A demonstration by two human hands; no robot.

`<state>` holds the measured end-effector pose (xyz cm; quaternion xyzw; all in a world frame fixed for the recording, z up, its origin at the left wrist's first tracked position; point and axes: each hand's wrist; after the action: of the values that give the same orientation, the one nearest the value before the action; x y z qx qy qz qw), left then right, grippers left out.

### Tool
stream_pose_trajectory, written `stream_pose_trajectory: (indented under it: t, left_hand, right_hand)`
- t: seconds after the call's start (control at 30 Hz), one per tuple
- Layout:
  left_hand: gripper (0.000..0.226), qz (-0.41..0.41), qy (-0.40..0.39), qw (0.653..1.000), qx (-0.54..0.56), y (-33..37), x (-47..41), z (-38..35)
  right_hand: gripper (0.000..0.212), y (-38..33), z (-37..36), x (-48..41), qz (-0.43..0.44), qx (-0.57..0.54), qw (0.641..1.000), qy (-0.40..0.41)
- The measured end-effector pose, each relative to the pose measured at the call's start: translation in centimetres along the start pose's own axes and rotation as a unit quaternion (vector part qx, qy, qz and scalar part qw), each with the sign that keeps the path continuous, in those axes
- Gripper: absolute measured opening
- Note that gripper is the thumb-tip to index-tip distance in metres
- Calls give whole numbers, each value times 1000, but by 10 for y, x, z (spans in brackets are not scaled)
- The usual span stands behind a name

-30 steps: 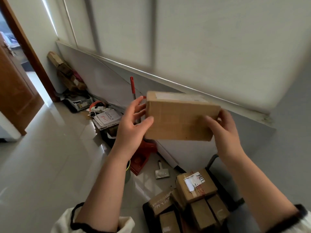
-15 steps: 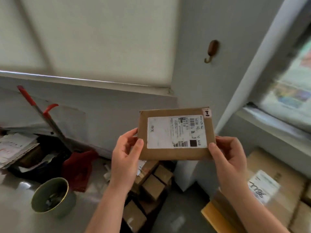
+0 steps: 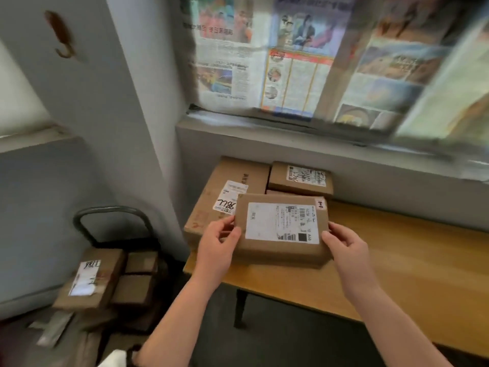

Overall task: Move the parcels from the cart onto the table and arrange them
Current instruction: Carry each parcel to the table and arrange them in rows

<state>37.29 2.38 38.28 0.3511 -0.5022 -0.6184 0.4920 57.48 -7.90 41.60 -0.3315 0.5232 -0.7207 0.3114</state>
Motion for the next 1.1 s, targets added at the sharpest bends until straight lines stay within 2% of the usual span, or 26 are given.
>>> stream_pose_trajectory:
  t: [0.13,0.23,0.3,0.43,0.7,1.1]
  left_hand:
    - [39,41,-64,997,-29,-23,0,-44]
    - [42,140,-102,985,16,-41,-7,-63]
    - [40,219,-92,968,74,-52,-10,-73]
    - [42,289,-45,951,106,-73,-11,-86]
    - [37,288,1,953,91,-92,-16,-90]
    - [34,273,29,960,52,-96,-20,-90]
  right_hand:
    - [40,46,23,-4,-67,8,997,22]
    - [41,72,25,-13,-124,8,992,23]
    - [41,87,23,-20,-165,-2,986,11]
    - [41,106,15,-34,-212,-12,977,-16]
    - [43,126,2,-51,-245,-19,969,-15]
    - [46,137,-4,-62,-235,-4,972,-3]
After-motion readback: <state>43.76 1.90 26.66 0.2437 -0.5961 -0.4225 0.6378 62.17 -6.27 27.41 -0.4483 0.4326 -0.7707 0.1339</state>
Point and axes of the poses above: each hand's wrist, its own x-axis away from the middle knuckle, its own z-axis out of the back of the hand, y = z × x, and after that the axes turned 4 degrees about -y, right-handed
